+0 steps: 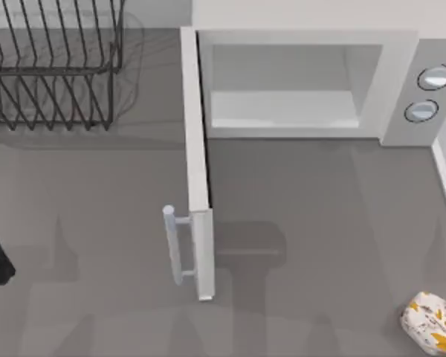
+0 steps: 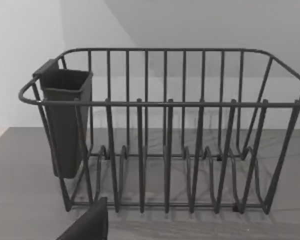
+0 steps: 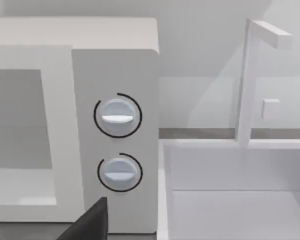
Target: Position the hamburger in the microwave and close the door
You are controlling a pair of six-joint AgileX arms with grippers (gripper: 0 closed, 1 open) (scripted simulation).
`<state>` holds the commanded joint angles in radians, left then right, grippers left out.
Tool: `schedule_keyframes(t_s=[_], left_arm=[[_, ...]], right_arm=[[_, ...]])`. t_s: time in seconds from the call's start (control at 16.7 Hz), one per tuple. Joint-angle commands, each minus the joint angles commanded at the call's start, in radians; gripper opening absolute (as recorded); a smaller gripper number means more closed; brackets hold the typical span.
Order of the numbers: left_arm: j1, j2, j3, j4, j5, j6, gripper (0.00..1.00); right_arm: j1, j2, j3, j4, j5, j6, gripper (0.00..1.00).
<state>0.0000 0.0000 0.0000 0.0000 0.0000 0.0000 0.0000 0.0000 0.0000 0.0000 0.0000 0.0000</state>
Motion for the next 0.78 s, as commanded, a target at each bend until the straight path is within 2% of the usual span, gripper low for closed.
schedule_keyframes(t_s=[0.36, 0.78], left_arm=[[0.000, 0.000, 0.000, 0.000, 0.000, 0.000, 1.00], [0.000, 0.000, 0.000, 0.000, 0.000, 0.000, 1.00]], right_arm=[[0.040, 0.109, 0.080, -0.092, 0.000, -0.038, 1.00], [0.196, 0.645, 0.395, -0.457, -0.001, -0.187, 1.00]])
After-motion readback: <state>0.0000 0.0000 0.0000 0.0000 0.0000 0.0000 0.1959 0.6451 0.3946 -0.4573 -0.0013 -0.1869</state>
